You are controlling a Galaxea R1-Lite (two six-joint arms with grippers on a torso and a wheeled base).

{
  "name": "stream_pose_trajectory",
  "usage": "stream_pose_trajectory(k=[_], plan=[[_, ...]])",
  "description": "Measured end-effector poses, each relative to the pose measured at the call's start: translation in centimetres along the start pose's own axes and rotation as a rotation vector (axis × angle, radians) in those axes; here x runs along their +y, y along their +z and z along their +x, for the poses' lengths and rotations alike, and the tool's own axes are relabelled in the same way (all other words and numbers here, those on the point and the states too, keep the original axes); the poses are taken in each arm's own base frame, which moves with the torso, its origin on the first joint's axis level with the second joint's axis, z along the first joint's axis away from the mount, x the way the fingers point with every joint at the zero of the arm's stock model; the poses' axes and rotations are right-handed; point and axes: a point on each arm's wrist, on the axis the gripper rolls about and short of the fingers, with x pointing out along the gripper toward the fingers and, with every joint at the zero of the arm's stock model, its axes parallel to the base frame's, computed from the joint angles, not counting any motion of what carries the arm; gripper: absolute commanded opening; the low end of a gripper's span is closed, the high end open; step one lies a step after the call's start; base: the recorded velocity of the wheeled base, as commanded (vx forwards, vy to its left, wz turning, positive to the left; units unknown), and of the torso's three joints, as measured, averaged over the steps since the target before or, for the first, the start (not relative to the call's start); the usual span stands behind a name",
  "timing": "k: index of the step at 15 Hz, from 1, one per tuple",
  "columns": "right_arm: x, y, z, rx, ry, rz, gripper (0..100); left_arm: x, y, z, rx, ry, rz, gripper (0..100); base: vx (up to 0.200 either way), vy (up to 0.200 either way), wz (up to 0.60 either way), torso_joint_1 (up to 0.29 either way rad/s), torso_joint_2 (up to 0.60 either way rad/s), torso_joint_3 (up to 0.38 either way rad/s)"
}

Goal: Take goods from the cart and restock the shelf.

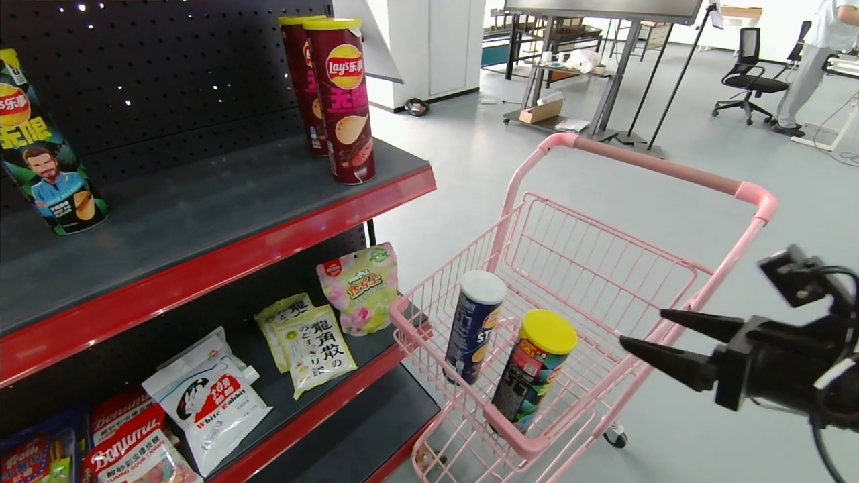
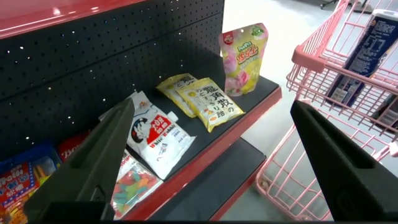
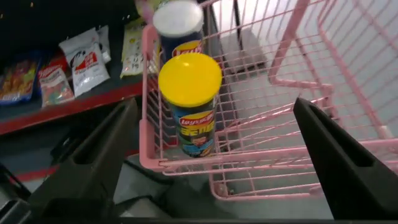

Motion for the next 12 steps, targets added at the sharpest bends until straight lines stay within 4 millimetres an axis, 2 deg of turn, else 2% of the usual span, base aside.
stream_pose_trajectory(k=[1,4,8,12], plan=[[0.0,-0.7,1.7,0.04,0.047,-0.004,100,0.0,0.0,0.0,0.0,0.0,0.0,100,0.0,0.0,0.0,0.0,0.0,0.0],[0.0,-2.1,5.0,0.077,0.11,-0.021,100,0.0,0.0,0.0,0.0,0.0,0.0,100,0.0,0.0,0.0,0.0,0.0,0.0],[-0.1,-3.9,7.1,0.158,0.131,-0.002,100,0.0,0.0,0.0,0.0,0.0,0.0,100,0.0,0.0,0.0,0.0,0.0,0.0],[-0.6,-4.1,9.1,0.112,0.141,-0.023,100,0.0,0.0,0.0,0.0,0.0,0.0,100,0.0,0.0,0.0,0.0,0.0,0.0]])
